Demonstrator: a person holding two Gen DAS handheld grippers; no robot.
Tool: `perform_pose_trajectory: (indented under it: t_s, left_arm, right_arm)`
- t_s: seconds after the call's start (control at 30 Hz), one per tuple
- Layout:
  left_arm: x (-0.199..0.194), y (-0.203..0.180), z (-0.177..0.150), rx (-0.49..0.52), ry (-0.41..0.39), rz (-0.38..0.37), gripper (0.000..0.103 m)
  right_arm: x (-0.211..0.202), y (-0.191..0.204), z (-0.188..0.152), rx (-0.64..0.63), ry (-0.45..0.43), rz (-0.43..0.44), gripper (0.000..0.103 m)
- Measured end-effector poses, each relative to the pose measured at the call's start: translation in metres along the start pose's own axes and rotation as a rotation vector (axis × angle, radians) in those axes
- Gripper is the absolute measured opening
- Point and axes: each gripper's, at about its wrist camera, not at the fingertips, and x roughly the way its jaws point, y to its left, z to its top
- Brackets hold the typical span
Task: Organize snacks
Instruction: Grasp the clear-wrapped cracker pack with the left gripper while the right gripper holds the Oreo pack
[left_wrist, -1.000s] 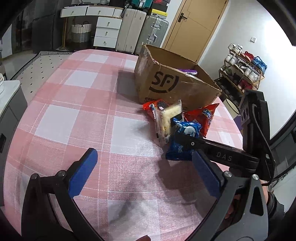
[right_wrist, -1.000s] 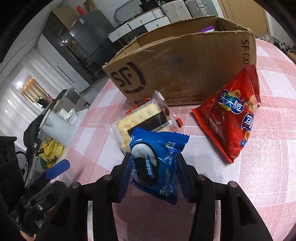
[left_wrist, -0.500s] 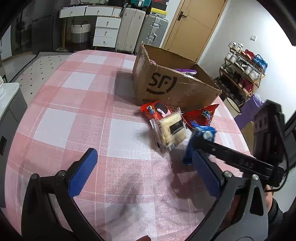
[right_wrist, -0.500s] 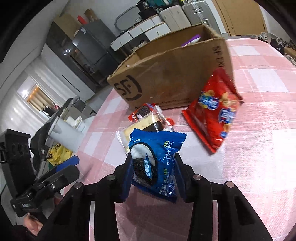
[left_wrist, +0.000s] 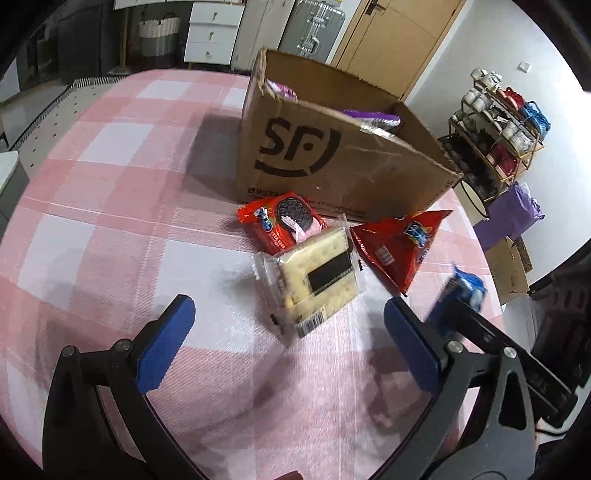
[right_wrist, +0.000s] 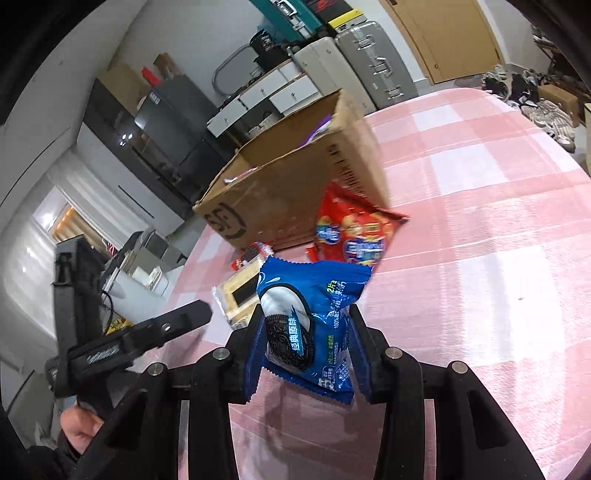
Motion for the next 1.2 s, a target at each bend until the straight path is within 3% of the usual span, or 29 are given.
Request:
perform_pose_trajectory:
  t_s: [0.23,0.5,0.6,0.67,0.77,1.03,1.2]
  left_arm:
    - [0.037,-0.004,0.006,-0.044,0.072,0.001,0.101]
    - [0.045,-0.007,0.014,-0.055,0.033,-0.031,0.096]
    - [0.043,-0.002,0.015,-0.076,0.021,-0.070,0.079]
    - [0.044,0.002,0.015,-0.085,0.024,-0.089,0.060]
    - [0.045,0.010,0.016,-0.107,0.041,-0.142,0.039]
    - [0.040,0.012,0.011,-0.114,0.042,-0.235,0.019]
    - [0.032,-0.001,0.014,-0.054,0.040,-0.258,0.016]
  right_arm:
    - [-0.013,-0.019,-0.003,0.036,-0.009,0.020,0.041]
    - [-0.006,-0.022,-0.003,0.063,-0.006,0.057,0.041]
    - [-0.003,-0.025,-0.003,0.071,-0.003,0.069,0.041]
    - [-0.001,-0.026,-0.002,0.073,-0.001,0.074,0.041]
    - [0.000,-0.027,-0.002,0.074,-0.001,0.079,0.041]
    - [-0.002,-0.028,-0.002,0.074,-0.004,0.077,0.041]
    - [-0.003,-0.025,-0.002,0.071,-0.004,0.072,0.041]
